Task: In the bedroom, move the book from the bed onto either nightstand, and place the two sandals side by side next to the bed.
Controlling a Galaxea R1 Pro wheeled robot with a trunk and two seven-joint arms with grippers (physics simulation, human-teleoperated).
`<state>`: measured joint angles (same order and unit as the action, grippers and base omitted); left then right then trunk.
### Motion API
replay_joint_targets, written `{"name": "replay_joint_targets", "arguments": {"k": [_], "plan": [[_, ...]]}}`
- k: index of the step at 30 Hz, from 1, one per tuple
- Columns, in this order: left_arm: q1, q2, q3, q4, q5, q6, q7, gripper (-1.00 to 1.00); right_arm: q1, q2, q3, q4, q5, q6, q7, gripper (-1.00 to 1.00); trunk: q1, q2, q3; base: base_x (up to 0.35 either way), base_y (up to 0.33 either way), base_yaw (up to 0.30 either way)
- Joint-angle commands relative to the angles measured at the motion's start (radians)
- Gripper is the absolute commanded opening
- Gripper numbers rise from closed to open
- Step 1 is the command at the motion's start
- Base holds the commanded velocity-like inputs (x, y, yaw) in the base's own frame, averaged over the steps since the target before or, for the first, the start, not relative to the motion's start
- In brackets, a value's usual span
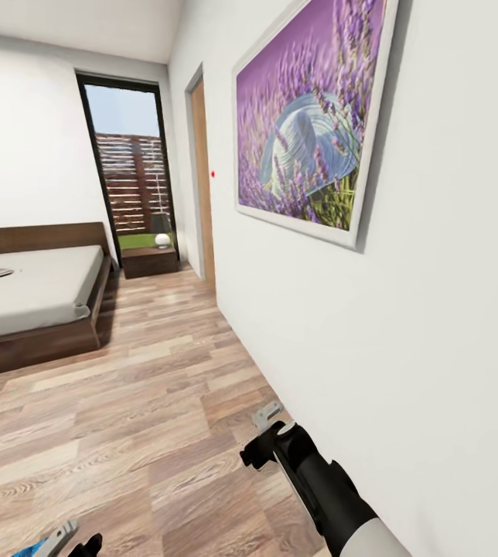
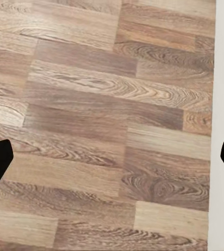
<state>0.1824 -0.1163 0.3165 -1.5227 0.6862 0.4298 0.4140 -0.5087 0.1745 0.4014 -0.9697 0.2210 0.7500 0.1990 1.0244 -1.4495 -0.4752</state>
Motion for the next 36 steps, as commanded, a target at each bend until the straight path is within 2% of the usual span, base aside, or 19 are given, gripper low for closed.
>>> {"name": "replay_joint_targets", "arguments": {"k": [1, 15, 36], "plan": [[0.0, -0.001, 0.001, -0.002, 0.01, 0.003, 0.006, 1.0, 0.0, 0.0, 0.0, -0.001, 0.011, 0.004, 0.008, 1.0, 0.001, -0.001, -0.001, 0.311, -0.039, 0.293], [0.0, 0.0, 0.001, -0.002, 0.01, 0.004, 0.005, 1.0, 0.008, 0.0, 0.0, -0.027, 0.011, 0.001, 0.008, 1.0, 0.001, -0.001, -0.001, 0.32, -0.092, 0.258], [0.0, 0.0, 0.001, 0.001, 0.01, 0.004, 0.003, 1.0, 0.009, 0.0, 0.002, -0.03, 0.011, -0.004, 0.008, 1.0, 0.001, -0.001, -0.001, 0.324, -0.014, 0.021]]}}
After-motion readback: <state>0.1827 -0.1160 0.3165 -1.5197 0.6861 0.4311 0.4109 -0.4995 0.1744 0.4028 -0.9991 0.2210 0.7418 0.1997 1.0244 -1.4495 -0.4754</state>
